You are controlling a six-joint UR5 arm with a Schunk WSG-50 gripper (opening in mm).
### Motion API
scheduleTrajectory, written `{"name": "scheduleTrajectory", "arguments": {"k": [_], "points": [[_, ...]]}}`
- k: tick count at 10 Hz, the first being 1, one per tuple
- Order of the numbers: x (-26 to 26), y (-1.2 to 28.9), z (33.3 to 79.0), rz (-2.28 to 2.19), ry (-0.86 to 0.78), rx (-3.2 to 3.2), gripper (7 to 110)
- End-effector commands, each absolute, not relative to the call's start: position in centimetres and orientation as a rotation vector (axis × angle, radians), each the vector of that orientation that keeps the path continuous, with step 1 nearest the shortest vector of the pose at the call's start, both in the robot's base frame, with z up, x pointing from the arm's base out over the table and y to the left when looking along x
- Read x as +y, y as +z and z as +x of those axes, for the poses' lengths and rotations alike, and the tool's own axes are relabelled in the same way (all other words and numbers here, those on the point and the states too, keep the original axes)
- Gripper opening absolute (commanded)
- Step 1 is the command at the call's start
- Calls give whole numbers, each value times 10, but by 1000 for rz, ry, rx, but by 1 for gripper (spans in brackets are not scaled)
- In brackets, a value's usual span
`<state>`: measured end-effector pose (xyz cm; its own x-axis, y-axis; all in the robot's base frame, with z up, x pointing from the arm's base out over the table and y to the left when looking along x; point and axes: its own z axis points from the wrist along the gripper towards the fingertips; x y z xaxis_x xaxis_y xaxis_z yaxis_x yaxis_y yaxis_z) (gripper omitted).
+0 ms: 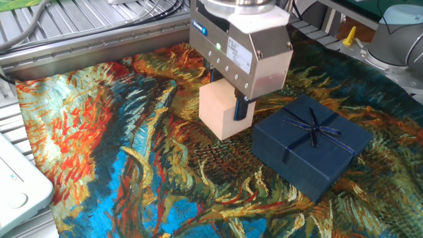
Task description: Pick up one small block
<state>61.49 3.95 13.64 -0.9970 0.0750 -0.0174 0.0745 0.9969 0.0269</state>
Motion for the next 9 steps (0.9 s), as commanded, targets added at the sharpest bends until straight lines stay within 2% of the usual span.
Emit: {"name": "scheduleTrajectory", "arguments": {"k": [1, 9], "points": [[44, 135, 624, 114, 63, 3109, 7], [43, 134, 619, 112, 53, 3126, 7]]}}
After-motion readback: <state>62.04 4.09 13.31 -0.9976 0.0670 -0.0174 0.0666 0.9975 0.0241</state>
